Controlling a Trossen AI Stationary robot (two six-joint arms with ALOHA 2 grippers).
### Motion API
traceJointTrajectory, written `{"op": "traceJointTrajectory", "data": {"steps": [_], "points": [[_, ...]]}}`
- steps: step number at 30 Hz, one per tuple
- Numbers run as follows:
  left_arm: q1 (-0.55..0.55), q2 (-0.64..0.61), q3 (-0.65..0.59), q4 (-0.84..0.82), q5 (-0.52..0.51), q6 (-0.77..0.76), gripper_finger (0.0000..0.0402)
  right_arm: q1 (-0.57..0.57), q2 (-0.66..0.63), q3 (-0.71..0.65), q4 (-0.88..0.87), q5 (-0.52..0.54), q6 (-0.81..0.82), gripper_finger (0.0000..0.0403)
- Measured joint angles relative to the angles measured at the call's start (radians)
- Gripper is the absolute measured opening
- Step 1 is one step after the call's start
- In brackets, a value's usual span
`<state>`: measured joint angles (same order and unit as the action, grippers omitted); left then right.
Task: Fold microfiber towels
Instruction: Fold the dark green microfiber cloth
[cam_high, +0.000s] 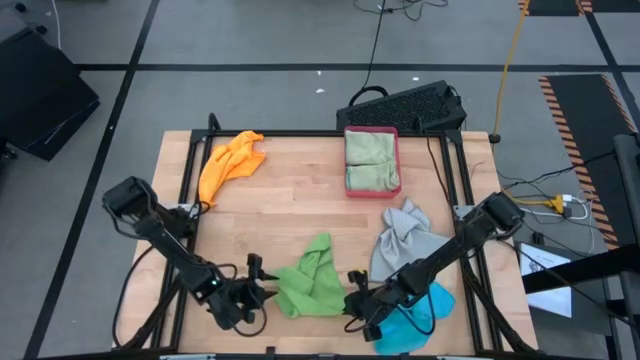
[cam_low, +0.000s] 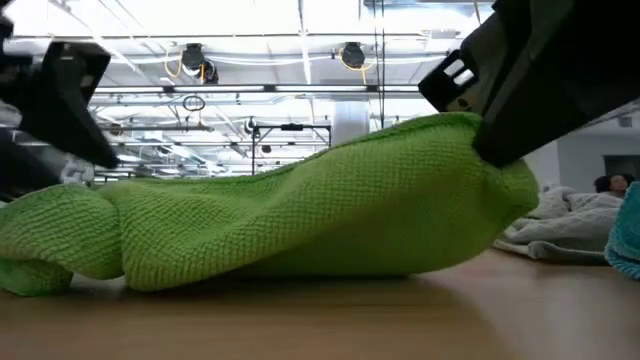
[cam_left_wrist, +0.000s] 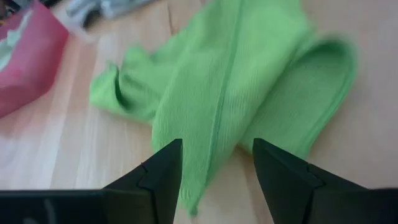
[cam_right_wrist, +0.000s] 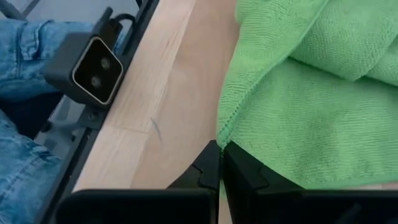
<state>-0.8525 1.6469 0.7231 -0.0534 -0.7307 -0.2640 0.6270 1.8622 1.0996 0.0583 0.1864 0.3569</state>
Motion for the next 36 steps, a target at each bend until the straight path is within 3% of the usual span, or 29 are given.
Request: {"op": "traceJointTrajectory", "data": {"steps": [10,17,26,31,36], "points": [[0.001,0.076,0.0,-0.123,-0.056,-0.12,0.0183,0.0,-0.003,0.0,-0.006,0.0,-0.003,0.0004],[0.001,0.087,0.0,-0.117,-0.116,-0.158,0.0109,-0.012,-0.003,0.0,-0.011,0.0,-0.003,0.0004],[-0.001,0.087,0.0,-0.103,-0.079,-0.122,0.0013,-0.018,-0.003,0.0,-0.023,0.0,-0.003,0.0004],[-0.001,0.078,0.0,-0.108,-0.053,-0.112,0.0011,-0.018,-0.002,0.0,-0.028,0.034,0.032,0.0008],[-0.001,0.006,0.0,-0.11,-0.054,-0.121,0.0007,0.009,-0.002,0.0,-0.091,0.136,0.092,0.0052]]}}
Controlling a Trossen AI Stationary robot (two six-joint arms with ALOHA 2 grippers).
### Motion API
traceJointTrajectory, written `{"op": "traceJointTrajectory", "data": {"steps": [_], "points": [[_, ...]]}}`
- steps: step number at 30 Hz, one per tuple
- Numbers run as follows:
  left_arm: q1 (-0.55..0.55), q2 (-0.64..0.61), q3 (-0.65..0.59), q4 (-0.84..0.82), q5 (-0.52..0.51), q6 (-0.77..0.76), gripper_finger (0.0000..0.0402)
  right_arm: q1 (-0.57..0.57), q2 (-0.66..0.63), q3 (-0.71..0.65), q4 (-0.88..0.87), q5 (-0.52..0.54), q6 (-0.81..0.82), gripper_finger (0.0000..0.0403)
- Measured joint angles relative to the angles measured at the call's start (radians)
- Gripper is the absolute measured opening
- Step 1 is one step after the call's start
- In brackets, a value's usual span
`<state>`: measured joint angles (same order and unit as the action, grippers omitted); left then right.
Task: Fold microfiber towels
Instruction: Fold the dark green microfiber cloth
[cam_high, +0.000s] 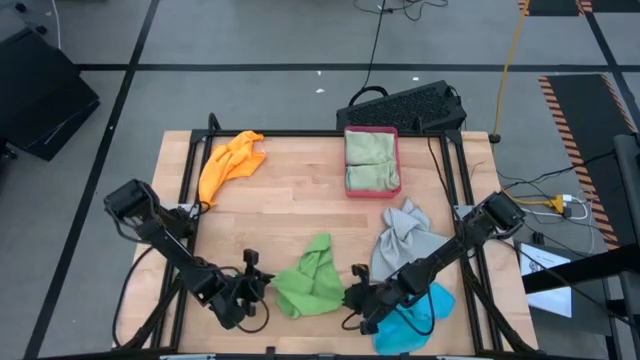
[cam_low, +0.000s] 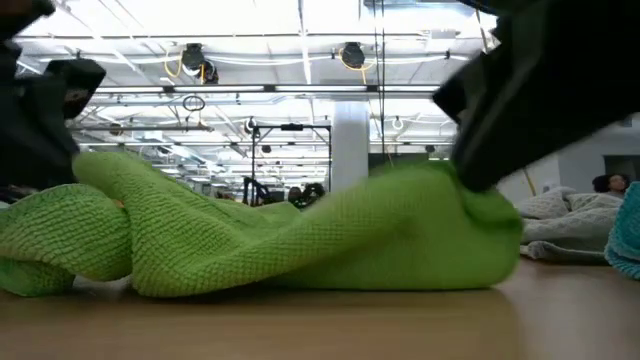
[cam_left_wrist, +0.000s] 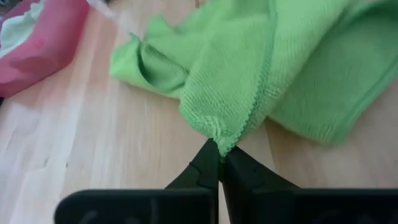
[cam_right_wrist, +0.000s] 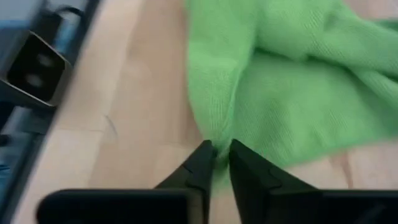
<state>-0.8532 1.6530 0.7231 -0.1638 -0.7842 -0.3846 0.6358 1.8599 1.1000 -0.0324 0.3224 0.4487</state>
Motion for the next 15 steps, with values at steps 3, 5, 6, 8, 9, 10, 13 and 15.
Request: {"op": "traceJointTrajectory", "data": {"steps": [3,5,6,8,9,10,13,15], "points": [[0.0,-0.048,0.0,0.001,0.0,-0.002,0.0007,0.025,0.0,0.0,-0.062,0.089,0.074,0.0093],[0.0,-0.077,0.0,0.001,0.002,-0.008,0.0004,0.045,-0.001,0.0,-0.08,0.147,0.114,0.0121],[0.0,-0.087,0.0,0.002,0.004,-0.015,0.0004,0.056,-0.001,0.0,-0.08,0.173,0.13,0.0134],[0.0,-0.102,0.0,0.004,0.006,-0.019,0.0008,0.082,-0.001,0.0,-0.059,0.203,0.142,0.0158],[0.0,-0.107,0.0,0.004,0.007,-0.019,0.0009,0.094,-0.001,0.0,-0.036,0.217,0.146,0.0169],[0.0,-0.11,0.0,0.004,0.007,-0.019,0.0009,0.108,-0.001,0.0,-0.001,0.239,0.15,0.0178],[0.007,-0.111,0.0,0.004,0.008,-0.02,0.0004,0.151,0.012,0.0,0.124,0.298,0.121,0.0199],[0.015,-0.111,0.0,0.004,0.008,-0.027,0.0005,0.179,0.036,0.007,0.189,0.354,0.08,0.0207]]}}
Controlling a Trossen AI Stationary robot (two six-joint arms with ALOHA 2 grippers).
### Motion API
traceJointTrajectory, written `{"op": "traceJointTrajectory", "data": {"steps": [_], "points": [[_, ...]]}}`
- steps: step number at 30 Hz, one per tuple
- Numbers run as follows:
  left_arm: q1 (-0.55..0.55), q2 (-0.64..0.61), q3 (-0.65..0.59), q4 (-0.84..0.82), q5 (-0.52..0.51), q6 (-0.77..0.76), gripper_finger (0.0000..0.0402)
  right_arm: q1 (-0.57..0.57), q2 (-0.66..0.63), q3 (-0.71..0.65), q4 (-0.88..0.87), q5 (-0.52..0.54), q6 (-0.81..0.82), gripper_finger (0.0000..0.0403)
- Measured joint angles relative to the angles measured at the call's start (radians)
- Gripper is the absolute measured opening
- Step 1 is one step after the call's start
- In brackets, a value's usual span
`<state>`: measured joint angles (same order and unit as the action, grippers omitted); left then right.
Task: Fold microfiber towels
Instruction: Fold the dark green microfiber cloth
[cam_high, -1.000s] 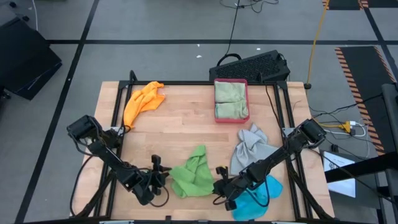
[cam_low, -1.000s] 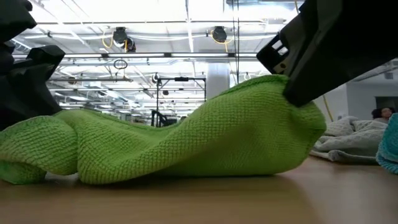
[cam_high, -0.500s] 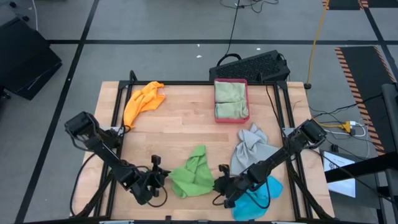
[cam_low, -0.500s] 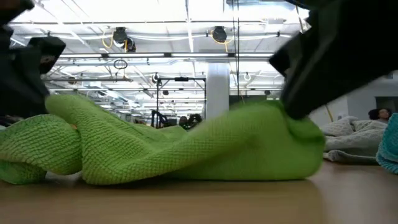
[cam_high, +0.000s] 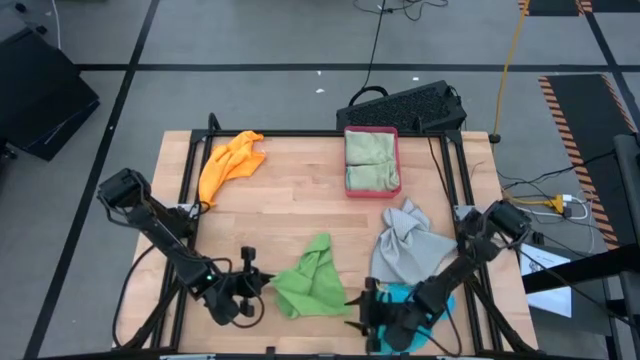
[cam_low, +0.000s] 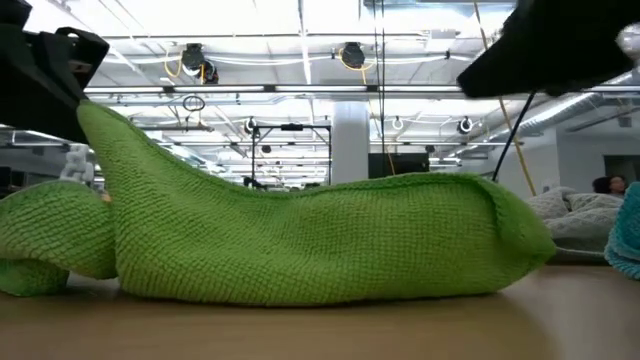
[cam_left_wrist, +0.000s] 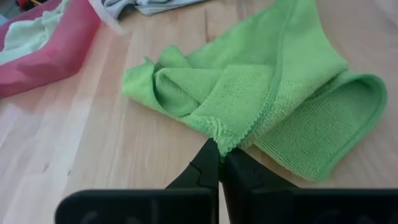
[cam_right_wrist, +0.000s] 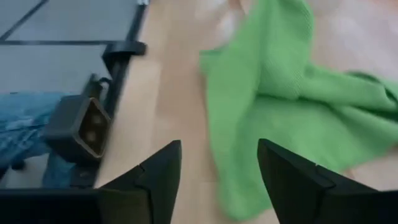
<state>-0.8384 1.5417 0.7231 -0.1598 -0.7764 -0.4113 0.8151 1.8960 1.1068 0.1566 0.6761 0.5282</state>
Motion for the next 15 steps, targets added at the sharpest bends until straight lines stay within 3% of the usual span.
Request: {"op": "traceJointTrajectory", "data": {"steps": [8,15], "points": [[0.041,0.0,0.0,-0.002,0.043,-0.024,0.0005,0.043,0.148,0.13,-0.038,0.181,-0.161,0.0217],[0.078,0.0,0.0,-0.042,0.05,-0.037,0.0004,0.035,0.198,0.156,-0.088,0.163,-0.134,0.0217]]}}
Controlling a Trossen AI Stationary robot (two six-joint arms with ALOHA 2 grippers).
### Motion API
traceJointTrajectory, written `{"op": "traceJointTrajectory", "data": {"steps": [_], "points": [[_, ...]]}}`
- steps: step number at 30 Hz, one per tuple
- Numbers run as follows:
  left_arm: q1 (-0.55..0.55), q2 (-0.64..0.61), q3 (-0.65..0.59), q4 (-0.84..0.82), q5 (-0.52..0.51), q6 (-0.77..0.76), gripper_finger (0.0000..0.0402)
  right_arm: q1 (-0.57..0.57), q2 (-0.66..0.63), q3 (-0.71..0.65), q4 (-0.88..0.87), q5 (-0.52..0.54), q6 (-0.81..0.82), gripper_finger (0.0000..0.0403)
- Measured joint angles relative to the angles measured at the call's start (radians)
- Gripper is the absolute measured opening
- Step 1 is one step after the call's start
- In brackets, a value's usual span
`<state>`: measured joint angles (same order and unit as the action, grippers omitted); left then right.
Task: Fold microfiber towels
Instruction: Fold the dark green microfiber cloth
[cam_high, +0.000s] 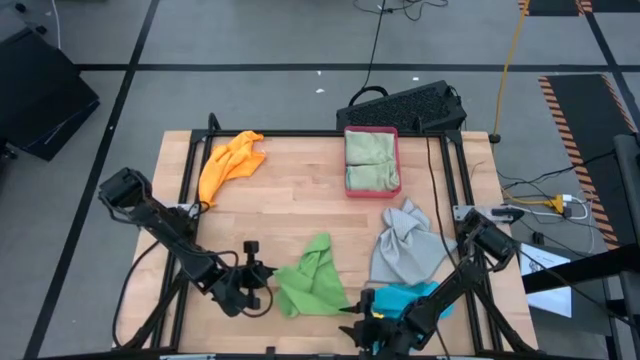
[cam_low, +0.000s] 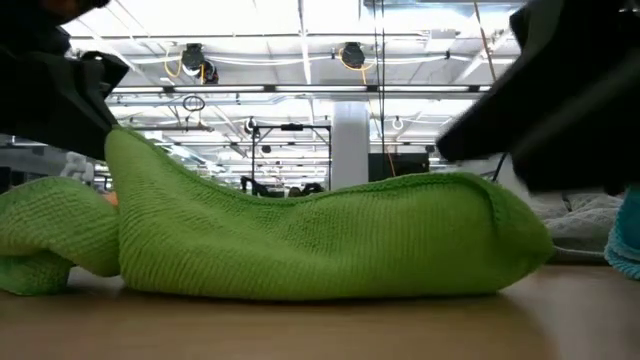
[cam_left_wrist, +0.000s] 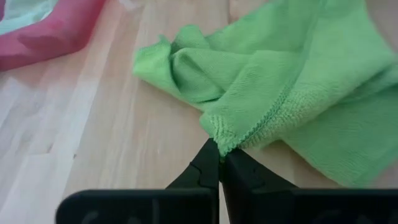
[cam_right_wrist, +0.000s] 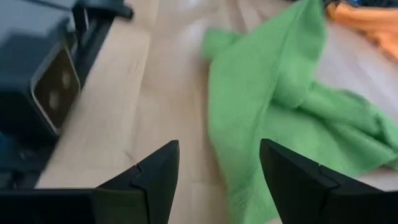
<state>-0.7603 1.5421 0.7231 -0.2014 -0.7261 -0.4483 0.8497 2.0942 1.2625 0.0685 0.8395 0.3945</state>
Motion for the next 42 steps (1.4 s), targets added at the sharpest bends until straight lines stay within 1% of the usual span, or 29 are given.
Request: {"op": "traceJointTrajectory", "data": {"steps": [5,8,13,18,20,25,31,34,38,42], "points": [[0.024,0.0,0.0,-0.011,0.001,-0.017,0.0011,-0.007,0.0,-0.001,-0.071,0.004,0.044,0.0217],[0.034,0.0,0.0,-0.007,0.001,-0.02,0.0005,-0.028,0.005,-0.006,-0.081,0.013,0.074,0.0217],[0.045,0.0,0.0,-0.006,0.013,-0.037,0.0009,-0.049,0.027,-0.008,-0.108,0.024,0.074,0.0217],[0.048,0.0,0.0,-0.005,0.019,-0.04,0.0005,-0.054,0.027,-0.008,-0.189,0.043,0.094,0.0211],[0.048,0.0,0.0,-0.003,0.019,-0.043,0.0009,-0.055,0.026,-0.008,-0.187,0.056,0.085,0.0202],[0.048,0.0,0.0,-0.003,0.023,-0.048,0.0004,-0.053,0.025,-0.008,-0.186,0.053,0.06,0.0169],[0.048,0.0,0.0,-0.003,0.025,-0.055,0.0007,-0.05,0.014,-0.008,-0.187,0.05,0.027,0.013],[0.048,0.0,0.0,-0.003,0.025,-0.055,0.0004,-0.05,-0.011,-0.008,-0.186,0.05,0.002,0.0116],[0.048,0.0,0.0,-0.003,0.026,-0.055,0.0011,-0.05,-0.036,-0.008,-0.19,0.05,-0.048,0.0102],[0.048,0.0,0.0,-0.003,0.027,-0.056,0.0004,-0.05,-0.046,-0.008,-0.193,0.05,-0.087,0.0093]]}}
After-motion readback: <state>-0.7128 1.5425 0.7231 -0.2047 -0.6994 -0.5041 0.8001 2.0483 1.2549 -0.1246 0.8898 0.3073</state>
